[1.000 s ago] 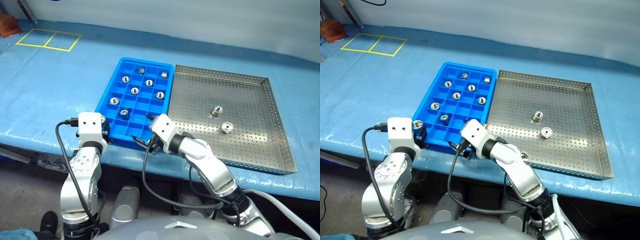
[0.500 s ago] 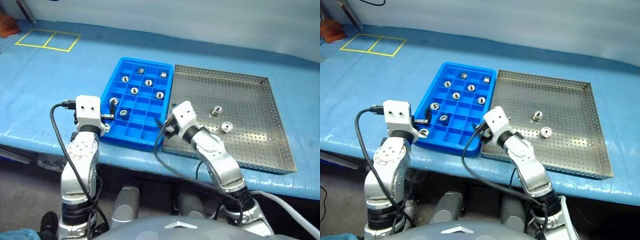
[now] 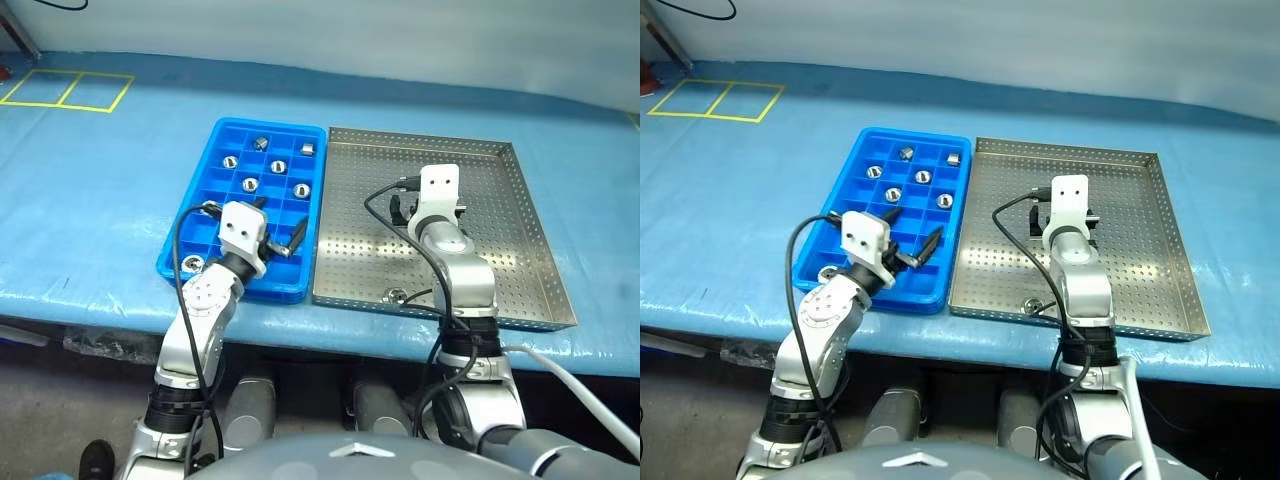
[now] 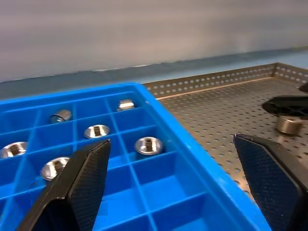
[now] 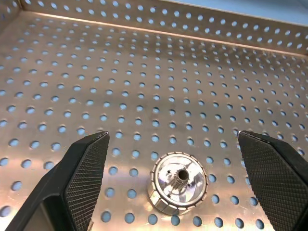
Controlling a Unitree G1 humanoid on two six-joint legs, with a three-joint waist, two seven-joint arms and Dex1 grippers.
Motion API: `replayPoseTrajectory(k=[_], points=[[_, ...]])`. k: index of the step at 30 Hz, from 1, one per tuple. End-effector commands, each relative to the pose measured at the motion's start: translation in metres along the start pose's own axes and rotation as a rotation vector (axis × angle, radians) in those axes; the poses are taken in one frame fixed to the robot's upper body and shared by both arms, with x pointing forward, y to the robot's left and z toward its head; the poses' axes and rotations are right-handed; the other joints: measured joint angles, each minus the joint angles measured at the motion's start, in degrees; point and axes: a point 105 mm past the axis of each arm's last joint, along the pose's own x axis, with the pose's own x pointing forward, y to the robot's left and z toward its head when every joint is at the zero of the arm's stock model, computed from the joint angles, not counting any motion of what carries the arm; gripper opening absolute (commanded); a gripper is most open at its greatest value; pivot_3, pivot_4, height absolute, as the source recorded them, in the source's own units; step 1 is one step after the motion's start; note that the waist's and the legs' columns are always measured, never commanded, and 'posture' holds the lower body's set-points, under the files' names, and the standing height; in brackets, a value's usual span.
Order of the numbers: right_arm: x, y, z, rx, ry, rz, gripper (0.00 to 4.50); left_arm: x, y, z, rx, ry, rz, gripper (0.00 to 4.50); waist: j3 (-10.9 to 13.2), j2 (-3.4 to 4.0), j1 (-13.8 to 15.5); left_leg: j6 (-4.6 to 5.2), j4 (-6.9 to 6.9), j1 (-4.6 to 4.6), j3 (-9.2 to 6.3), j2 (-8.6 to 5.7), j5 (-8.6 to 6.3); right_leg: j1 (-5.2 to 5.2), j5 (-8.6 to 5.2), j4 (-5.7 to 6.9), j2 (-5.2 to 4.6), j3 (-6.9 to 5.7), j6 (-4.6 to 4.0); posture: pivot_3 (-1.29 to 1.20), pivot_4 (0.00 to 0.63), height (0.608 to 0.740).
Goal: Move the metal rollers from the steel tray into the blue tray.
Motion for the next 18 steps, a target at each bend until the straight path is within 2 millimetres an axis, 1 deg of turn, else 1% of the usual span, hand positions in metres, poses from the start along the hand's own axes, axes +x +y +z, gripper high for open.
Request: replayPoseTrajectory(k=[1,4,9,12,18], points=[[0.005,-0.001,0.007,0.042,-0.012,-0.003,4.50,-0.002,-0.016,0.004,0.013,-0.028,-0.110,4.47,0.02,0.03,-0.09,0.00,0.00,-0.01,0.00,0.00,0.00,-0.01,0.00,0.00,0.00,0.01,0.00,0.07,0.150,0.740],[0.008,0.003,0.003,0.061,0.014,0.016,4.50,-0.007,-0.028,-0.001,-0.001,-0.007,-0.193,4.47,0.05,0.11,-0.22,0.01,0.00,0.01,0.03,0.00,0.00,-0.01,0.01,0.00,0.00,0.04,0.02,0.07,0.150,0.740],[0.010,0.013,0.004,0.081,0.023,0.056,4.50,-0.009,-0.034,-0.003,-0.014,0.002,-0.225,4.47,0.02,0.21,-0.17,0.02,0.00,0.04,0.03,0.01,0.00,0.01,0.00,0.01,0.01,0.05,0.02,0.07,0.150,0.740],[0.011,0.018,0.008,0.092,0.022,0.069,3.93,-0.009,-0.036,-0.003,-0.019,0.006,-0.235,4.50,0.02,0.23,-0.15,0.02,0.00,0.03,0.03,0.01,0.00,0.00,0.00,0.00,0.01,0.05,0.02,0.08,0.150,0.740],[0.008,0.023,0.014,0.096,0.011,0.079,1.95,-0.013,-0.041,-0.003,-0.034,0.017,-0.268,4.50,0.02,0.24,-0.14,0.02,-0.02,0.03,0.02,0.01,0.00,0.00,0.00,-0.01,0.01,0.05,0.03,0.08,0.150,0.740]])
